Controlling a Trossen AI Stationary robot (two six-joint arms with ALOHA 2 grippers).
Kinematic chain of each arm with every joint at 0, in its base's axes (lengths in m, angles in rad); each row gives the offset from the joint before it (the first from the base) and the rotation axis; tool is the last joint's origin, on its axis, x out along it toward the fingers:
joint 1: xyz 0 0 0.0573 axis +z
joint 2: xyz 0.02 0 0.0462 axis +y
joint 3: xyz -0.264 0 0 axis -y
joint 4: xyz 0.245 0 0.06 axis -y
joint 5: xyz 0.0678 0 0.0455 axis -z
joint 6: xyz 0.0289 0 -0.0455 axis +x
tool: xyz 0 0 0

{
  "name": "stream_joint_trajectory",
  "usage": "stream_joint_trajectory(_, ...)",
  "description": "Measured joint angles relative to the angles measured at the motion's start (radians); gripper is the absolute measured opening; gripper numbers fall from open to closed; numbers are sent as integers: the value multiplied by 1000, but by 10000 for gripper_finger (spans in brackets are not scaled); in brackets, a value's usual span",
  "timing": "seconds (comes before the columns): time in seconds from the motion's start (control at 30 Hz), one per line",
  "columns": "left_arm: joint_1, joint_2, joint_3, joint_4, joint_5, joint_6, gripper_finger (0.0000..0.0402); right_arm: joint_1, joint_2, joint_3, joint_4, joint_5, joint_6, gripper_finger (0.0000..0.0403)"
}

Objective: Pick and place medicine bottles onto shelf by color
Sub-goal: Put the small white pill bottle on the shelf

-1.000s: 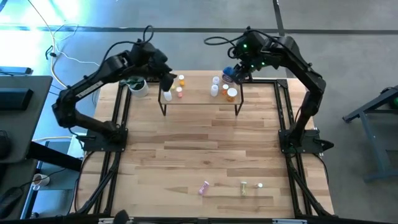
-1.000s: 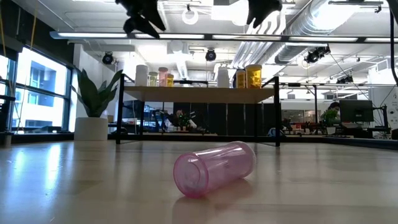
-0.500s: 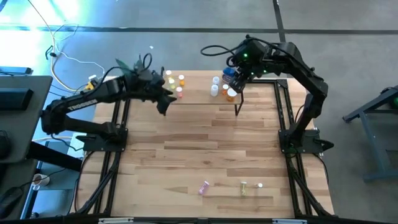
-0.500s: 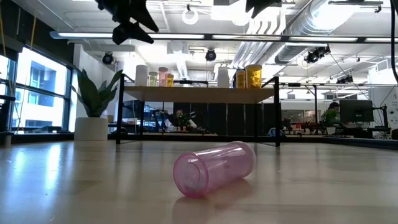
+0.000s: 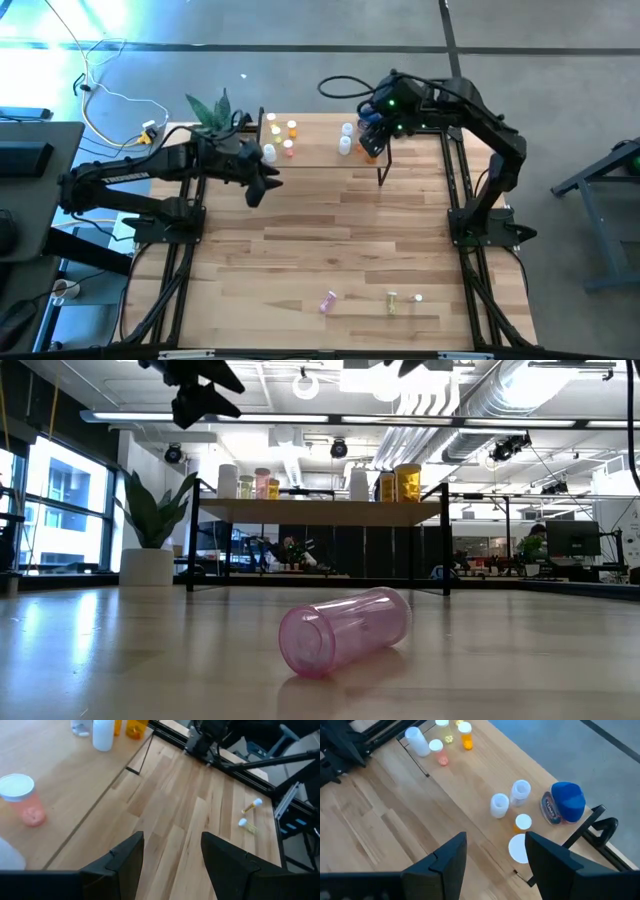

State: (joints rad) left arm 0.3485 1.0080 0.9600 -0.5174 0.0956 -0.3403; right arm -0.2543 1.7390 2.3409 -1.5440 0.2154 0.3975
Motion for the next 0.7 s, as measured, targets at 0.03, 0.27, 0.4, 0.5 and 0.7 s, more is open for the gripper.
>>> stream_joint_trajectory(0.03, -4, 0, 0, -1, -2, 0, 188, 12, 0, 0, 0, 14, 12, 192)
stream_joint_trajectory(0.27, -75, 0, 0, -2, -2, 9, 188, 147, 0, 0, -22, 104, 92, 192)
stream_joint_trajectory(0.4, -132, 0, 0, -1, -16, 3, 188, 237, -5, -37, -27, 148, 151, 192)
stream_joint_trajectory(0.5, -173, 1, 0, -1, -18, 1, 188, 305, -20, -111, -27, 161, 218, 192)
stream_joint_trajectory(0.7, -216, 1, 0, -1, -20, -24, 188, 408, -67, -280, -11, 164, 377, 192)
